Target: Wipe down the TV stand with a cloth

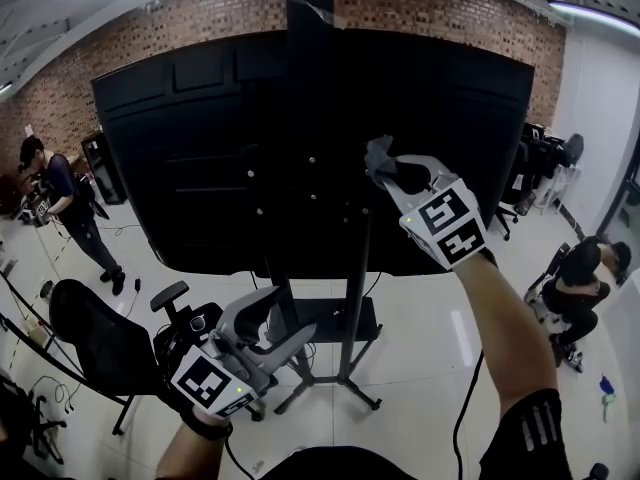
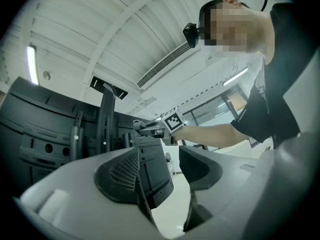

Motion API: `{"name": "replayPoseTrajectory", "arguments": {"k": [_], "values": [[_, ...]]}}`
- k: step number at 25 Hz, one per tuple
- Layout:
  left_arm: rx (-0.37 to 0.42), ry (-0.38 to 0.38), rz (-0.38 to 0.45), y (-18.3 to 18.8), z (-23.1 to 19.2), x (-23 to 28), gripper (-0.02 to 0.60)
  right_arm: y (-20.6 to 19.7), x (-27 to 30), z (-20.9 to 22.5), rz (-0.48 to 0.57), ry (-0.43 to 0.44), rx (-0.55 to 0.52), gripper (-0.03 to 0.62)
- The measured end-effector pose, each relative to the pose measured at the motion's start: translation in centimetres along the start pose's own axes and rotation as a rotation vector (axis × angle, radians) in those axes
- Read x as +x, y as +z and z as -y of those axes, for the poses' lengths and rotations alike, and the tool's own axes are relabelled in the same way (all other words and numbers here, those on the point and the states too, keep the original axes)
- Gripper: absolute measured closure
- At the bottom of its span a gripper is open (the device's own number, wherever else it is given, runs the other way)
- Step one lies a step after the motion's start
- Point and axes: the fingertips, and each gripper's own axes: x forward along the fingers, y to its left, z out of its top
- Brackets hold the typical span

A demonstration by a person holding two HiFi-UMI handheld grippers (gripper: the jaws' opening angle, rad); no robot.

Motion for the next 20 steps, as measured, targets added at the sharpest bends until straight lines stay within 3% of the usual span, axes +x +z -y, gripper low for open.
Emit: {"name": "replayPoseTrajectory", "arguments": {"k": [5,16,20], "values": [[-0.006,0.01,0.008,0.2,-0.6,-1.7,0.313,-1.0,3.2,-1.3,-0.077,0.002,-0.003,0.56],[-0.07,0.006,-0.024,-2.1,-2.1,-3.1,0.313,-7.8,4.7,-6.4,-0.213,0.038,0.022,0.562],[-0.093,-0.014,-0.045,-3.3,-2.0,-2.8,0.313,-9.3,4.7,-7.7,-0.206,0.029,0.046,0.56]]}}
